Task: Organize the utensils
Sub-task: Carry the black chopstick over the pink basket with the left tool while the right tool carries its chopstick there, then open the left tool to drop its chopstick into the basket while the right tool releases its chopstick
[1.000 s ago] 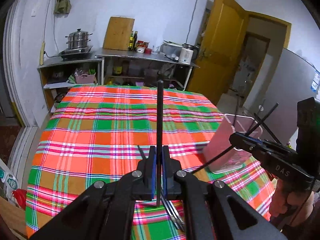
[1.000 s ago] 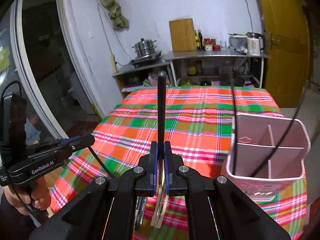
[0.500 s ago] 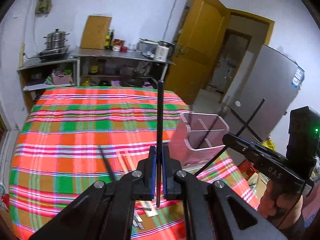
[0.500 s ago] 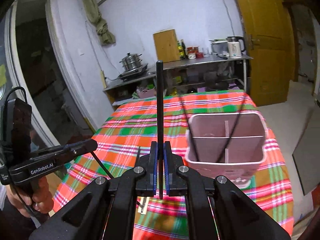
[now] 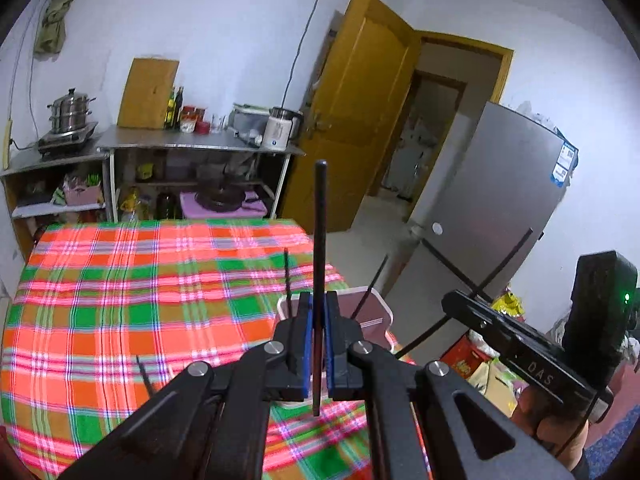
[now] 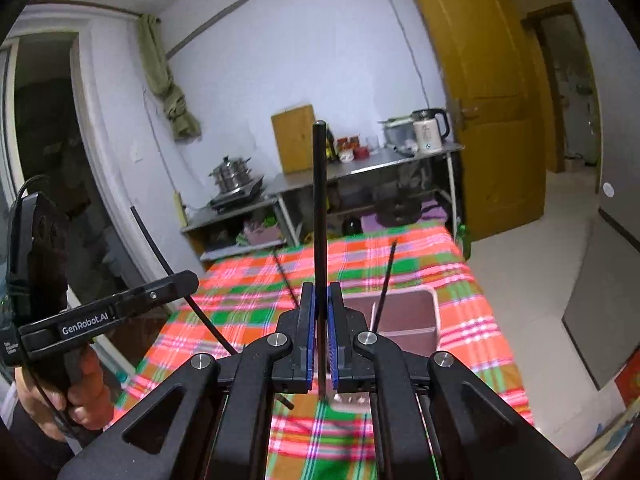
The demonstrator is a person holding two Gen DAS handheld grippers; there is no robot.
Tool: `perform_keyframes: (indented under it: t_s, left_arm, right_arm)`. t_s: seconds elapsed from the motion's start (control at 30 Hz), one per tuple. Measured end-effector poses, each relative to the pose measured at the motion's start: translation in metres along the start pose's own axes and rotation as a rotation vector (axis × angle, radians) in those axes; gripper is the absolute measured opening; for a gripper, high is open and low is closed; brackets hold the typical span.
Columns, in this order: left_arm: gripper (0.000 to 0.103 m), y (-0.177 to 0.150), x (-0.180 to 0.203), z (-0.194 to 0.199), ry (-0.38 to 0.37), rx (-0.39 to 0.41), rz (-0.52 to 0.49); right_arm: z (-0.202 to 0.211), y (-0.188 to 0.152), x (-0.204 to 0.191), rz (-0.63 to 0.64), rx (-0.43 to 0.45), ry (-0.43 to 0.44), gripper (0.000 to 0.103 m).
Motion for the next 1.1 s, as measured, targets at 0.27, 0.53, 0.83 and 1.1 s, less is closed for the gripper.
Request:
perform_keyframes:
  t_s: [0.27,0.53,0.83,1.1]
  left_arm:
    - [0.005,0.014,0.002,-0.029,0.010,0.013,0.011]
    - [0.006,0.000,-0.012,-0.059,0.030,-0.016,0.035]
    - [0.006,-0.033,-0.023,-0.091,0.040,-0.099,0.052]
    - [0.010,-0.046,-0.019,-0.097,0.033,-0.121,0.030]
  right_arm:
    - [-0.011,0.010,0.016,-0.016,0.026,-0.021,0.005]
    - [-0.033,-0.007,0.031,-0.041,-0.014,-0.035,0.005]
    - [-0.066,-0.039,0.045,-0.064,-0.110,-0.049,0.005]
    - [-0.077,-0.056,0.052,-0.081,-0.161,-0.052,0.006]
Point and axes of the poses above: each gripper's, at about its wrist camera, not at the fingertips, and z roughly against the way its jaws point, x to its right, y to its top, the point moved 5 cm from there along -z, roughly the way its jaws point, and after that the axes turned 7 degrees about x, right-handed, at the moved point
